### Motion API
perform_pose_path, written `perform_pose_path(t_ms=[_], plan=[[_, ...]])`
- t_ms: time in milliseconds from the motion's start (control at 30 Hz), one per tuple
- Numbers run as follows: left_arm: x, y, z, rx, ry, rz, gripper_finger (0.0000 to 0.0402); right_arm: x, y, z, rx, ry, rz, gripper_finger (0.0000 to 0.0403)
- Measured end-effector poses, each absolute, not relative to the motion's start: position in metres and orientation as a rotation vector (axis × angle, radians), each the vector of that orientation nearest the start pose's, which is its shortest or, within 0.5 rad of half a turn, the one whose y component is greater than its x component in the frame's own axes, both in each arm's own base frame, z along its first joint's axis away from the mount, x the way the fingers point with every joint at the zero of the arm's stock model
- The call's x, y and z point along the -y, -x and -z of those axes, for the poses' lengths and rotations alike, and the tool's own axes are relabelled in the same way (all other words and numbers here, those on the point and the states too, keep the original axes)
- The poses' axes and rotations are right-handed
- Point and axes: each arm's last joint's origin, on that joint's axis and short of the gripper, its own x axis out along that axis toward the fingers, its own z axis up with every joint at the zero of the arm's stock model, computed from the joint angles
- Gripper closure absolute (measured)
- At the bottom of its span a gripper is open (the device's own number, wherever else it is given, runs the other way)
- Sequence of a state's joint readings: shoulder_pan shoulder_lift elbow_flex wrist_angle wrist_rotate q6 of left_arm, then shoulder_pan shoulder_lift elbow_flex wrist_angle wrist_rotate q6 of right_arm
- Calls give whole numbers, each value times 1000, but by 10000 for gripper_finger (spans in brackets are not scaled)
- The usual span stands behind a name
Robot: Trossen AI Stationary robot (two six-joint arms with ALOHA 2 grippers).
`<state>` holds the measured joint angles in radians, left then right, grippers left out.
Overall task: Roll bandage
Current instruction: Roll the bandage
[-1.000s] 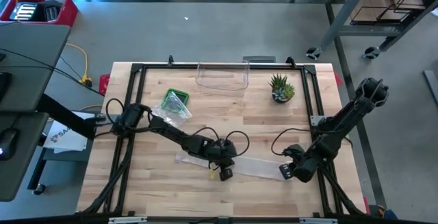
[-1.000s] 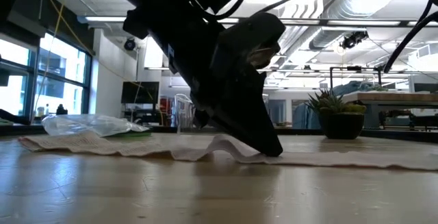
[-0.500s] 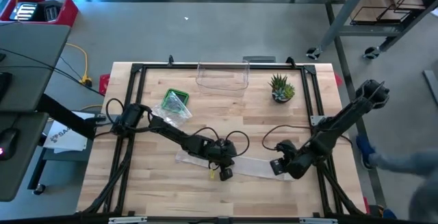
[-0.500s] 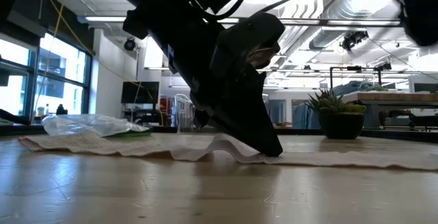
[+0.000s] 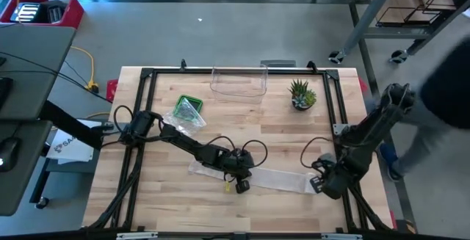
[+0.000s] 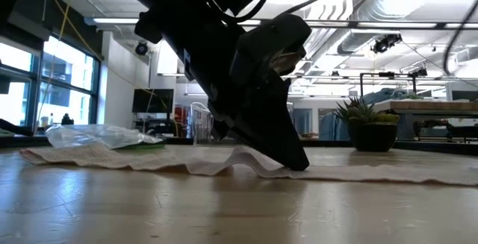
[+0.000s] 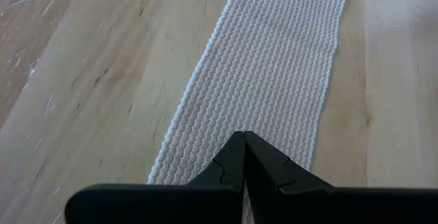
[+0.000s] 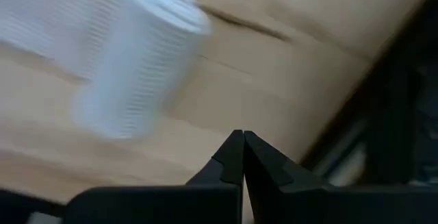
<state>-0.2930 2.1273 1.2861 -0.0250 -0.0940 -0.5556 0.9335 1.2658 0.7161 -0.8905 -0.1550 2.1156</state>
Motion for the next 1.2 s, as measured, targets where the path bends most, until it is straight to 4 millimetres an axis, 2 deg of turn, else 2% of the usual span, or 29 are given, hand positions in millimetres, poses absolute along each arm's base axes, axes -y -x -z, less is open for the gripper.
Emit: perform_pose_path(t_ms=[100,200,633,933,1200], plan=[[122,-413,-111,-874,354,-54,402,-154,-110,-172,-1520,-1051,823,403],[122,-413,-111,-874,359,-56,401,-154,-115,-172,-1487,-1079,801,403],[121,-413,-111,-873,363,-57,401,-168,-137,-159,-1409,-1158,733,403],[121,-413,-111,-871,370,-60,401,-165,-157,-184,-1297,-1120,725,403],[117,-413,-116,-866,346,-31,401,-158,-157,-186,-1293,-1050,772,403]])
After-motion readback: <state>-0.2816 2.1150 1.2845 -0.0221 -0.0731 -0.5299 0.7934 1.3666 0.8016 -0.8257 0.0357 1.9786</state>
